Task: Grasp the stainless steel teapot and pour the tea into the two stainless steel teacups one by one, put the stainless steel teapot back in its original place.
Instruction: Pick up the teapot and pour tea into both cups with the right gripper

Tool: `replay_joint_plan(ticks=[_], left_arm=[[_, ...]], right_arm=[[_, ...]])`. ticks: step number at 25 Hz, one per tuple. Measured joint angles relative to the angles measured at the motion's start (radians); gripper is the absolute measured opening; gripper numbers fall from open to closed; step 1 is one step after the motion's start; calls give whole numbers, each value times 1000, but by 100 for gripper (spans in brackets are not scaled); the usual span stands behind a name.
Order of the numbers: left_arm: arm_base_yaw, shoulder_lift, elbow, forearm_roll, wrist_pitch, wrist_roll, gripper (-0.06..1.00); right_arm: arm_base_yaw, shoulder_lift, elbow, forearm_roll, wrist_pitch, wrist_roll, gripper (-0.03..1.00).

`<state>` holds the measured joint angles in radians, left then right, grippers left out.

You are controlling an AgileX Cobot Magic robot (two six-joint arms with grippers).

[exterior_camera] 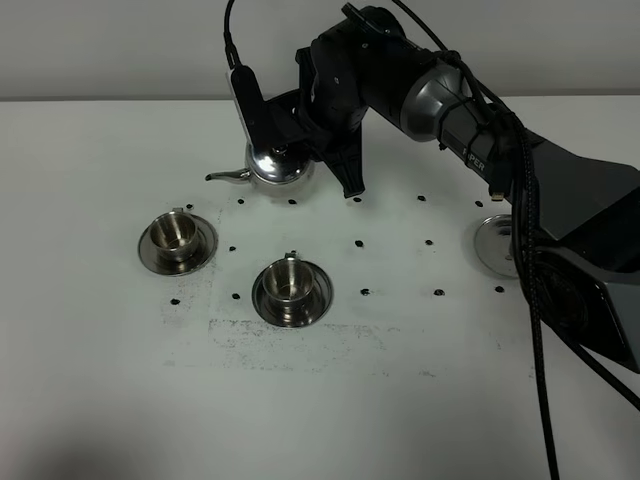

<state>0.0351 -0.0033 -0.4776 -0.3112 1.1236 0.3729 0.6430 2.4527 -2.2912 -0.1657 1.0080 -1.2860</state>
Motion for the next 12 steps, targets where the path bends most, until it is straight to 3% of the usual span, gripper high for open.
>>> replay_joint_plan(ticks=[12], left_arm=[[0,0,0,0,0,0,52]], right_arm=[[57,0,-1,-79,6,16,17]])
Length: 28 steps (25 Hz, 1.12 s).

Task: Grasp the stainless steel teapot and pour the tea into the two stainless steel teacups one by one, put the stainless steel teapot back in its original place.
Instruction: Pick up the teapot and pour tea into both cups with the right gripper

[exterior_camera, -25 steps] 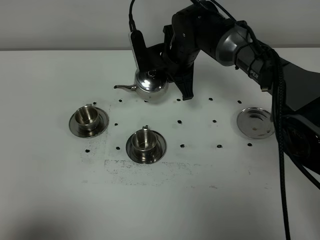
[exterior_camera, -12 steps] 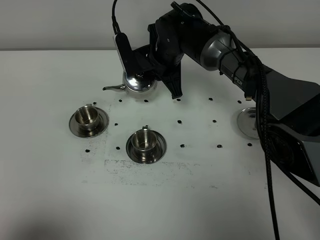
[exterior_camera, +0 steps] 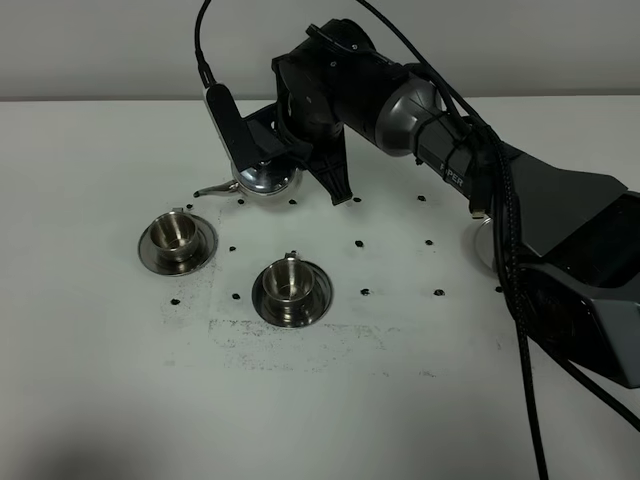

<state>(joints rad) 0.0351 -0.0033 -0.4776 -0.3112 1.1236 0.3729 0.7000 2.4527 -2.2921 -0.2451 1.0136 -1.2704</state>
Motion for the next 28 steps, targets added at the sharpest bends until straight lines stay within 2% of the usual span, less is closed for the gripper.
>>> replay_joint_plan(ticks=[10,18,28], left_arm=[[0,0,0,0,0,0,52],[0,0,0,0,0,0,52],[0,0,0,0,0,0,52]], right_arm=[[33,0,0,-43,11,58,17],[57,0,0,-119,49,99,17],[79,12,-2,-188,32,110,17]])
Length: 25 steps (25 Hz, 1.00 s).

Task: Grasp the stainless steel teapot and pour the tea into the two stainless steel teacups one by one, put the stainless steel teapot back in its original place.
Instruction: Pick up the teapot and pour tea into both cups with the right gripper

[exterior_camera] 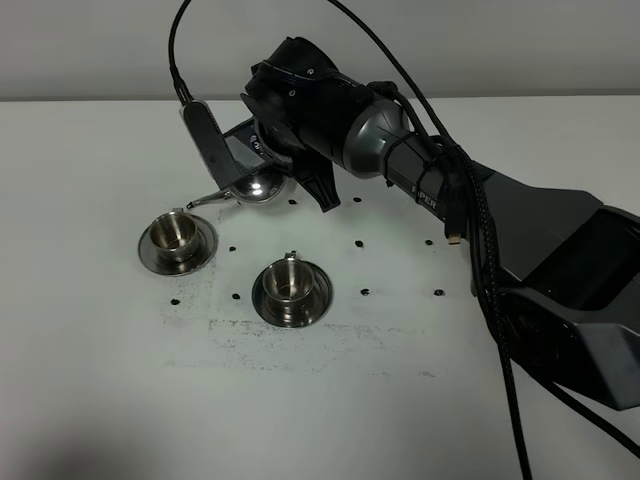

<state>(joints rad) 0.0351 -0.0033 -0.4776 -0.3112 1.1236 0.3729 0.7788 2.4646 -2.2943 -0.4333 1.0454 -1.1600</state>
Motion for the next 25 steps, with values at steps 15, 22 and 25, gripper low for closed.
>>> replay_joint_plan(ticks=[15,22,25], left_arm=[[0,0,0,0,0,0,52],[0,0,0,0,0,0,52],[0,0,0,0,0,0,52]], right_arm=[[15,37,-1,-123,-37,116,17],[44,37,-1,-124,-37,155,17],[48,37,-1,-121,-35,165,17]])
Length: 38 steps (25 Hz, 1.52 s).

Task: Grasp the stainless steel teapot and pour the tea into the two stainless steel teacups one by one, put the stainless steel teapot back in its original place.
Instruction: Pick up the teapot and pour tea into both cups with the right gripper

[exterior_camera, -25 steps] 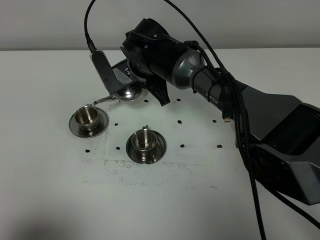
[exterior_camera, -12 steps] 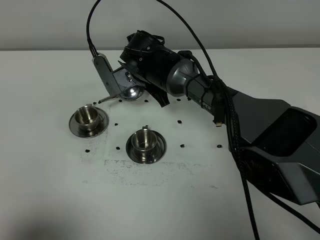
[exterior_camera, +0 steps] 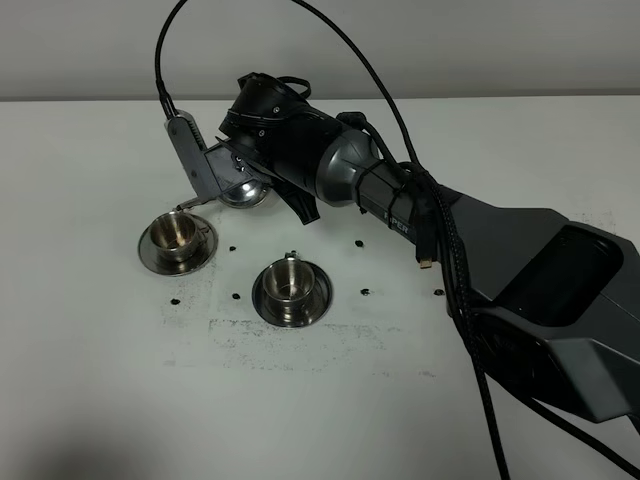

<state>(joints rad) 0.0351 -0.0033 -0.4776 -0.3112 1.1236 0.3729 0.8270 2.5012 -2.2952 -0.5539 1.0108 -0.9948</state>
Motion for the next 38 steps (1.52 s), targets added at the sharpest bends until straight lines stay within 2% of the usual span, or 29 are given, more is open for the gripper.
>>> replay_joint_plan(ticks=[38], left_arm=[[0,0,0,25,0,0,52]], right_arm=[[29,0,0,-80,20,7,17]])
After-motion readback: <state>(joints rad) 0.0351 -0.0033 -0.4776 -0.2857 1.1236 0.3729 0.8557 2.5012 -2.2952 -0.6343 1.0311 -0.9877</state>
